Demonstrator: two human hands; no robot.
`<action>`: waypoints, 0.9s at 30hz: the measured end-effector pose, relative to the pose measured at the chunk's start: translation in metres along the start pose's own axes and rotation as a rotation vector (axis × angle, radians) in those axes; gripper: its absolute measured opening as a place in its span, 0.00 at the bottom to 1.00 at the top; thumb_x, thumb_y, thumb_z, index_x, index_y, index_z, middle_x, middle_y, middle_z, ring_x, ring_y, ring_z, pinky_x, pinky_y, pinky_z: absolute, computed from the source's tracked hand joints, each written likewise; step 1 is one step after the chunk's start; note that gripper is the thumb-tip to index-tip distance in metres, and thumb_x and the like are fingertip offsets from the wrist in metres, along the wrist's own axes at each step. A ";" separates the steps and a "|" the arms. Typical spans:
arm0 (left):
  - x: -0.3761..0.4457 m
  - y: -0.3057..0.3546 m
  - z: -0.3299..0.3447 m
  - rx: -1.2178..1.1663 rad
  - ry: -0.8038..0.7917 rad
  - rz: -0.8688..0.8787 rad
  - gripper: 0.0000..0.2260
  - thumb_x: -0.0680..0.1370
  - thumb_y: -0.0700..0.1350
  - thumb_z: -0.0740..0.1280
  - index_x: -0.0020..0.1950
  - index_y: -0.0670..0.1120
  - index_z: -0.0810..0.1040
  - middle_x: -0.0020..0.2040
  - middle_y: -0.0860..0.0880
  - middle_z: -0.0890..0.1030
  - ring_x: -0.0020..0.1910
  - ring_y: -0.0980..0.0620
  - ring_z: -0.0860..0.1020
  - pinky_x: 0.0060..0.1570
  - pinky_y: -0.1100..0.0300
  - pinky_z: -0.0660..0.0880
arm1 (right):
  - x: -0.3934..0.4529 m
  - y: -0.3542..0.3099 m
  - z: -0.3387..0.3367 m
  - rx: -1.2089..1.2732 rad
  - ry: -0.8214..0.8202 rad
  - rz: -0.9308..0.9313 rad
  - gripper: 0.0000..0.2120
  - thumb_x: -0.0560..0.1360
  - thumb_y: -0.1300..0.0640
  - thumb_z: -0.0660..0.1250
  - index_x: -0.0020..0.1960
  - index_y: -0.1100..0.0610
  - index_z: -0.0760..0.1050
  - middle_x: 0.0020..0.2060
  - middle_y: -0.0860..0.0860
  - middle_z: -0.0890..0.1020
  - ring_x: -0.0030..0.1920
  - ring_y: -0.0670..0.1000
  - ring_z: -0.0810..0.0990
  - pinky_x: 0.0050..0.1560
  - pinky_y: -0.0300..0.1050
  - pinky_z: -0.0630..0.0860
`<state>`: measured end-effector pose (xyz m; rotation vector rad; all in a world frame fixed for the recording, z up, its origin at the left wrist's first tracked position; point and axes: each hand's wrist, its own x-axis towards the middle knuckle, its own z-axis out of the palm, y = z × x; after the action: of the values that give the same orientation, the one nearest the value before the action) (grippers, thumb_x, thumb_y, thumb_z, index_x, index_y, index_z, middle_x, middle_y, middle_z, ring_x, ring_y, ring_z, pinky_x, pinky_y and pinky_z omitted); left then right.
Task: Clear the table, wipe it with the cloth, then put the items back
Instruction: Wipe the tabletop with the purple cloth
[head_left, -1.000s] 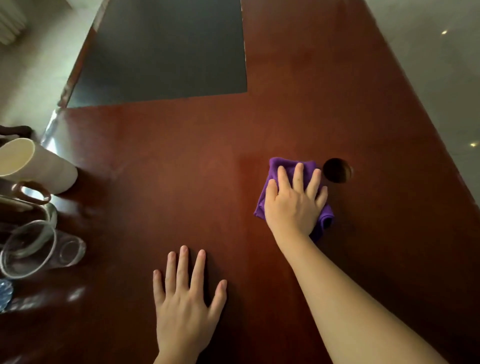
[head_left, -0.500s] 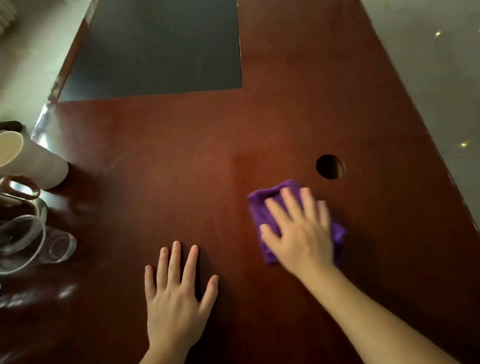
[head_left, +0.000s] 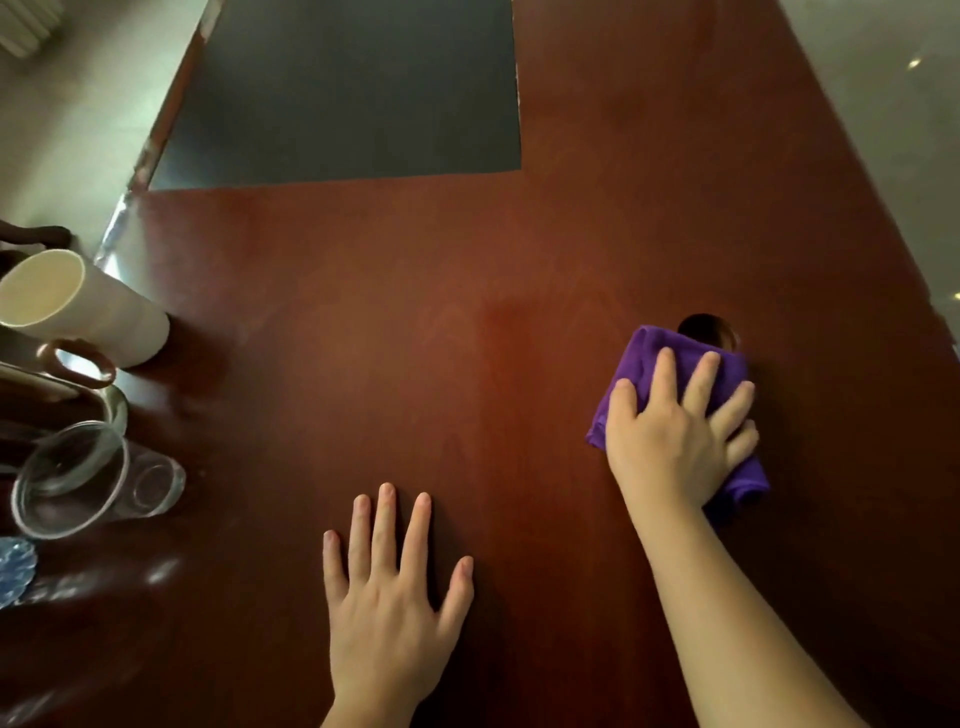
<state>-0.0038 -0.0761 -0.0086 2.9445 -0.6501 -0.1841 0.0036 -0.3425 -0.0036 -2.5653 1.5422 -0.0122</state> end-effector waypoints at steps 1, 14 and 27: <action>0.000 0.000 0.000 0.004 -0.003 0.001 0.32 0.75 0.65 0.55 0.74 0.50 0.67 0.77 0.43 0.62 0.77 0.43 0.56 0.73 0.39 0.53 | -0.003 -0.018 0.003 0.012 -0.006 -0.044 0.29 0.77 0.36 0.51 0.75 0.45 0.62 0.77 0.53 0.59 0.75 0.65 0.52 0.70 0.65 0.51; 0.001 -0.003 -0.002 0.052 -0.057 -0.007 0.32 0.76 0.67 0.53 0.75 0.51 0.65 0.77 0.44 0.63 0.77 0.43 0.57 0.72 0.41 0.51 | -0.081 -0.079 0.017 0.047 -0.100 -0.952 0.24 0.78 0.41 0.52 0.72 0.44 0.67 0.75 0.52 0.65 0.75 0.61 0.59 0.72 0.62 0.54; -0.001 -0.003 0.004 -0.019 -0.001 0.006 0.31 0.75 0.65 0.56 0.75 0.51 0.67 0.77 0.45 0.61 0.78 0.45 0.56 0.73 0.40 0.53 | -0.010 0.025 -0.002 0.174 0.150 -0.436 0.16 0.79 0.54 0.61 0.64 0.57 0.77 0.66 0.57 0.77 0.66 0.63 0.71 0.59 0.64 0.68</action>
<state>-0.0034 -0.0732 -0.0126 2.9244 -0.6542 -0.1899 -0.0238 -0.3452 -0.0045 -2.7479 0.9394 -0.3757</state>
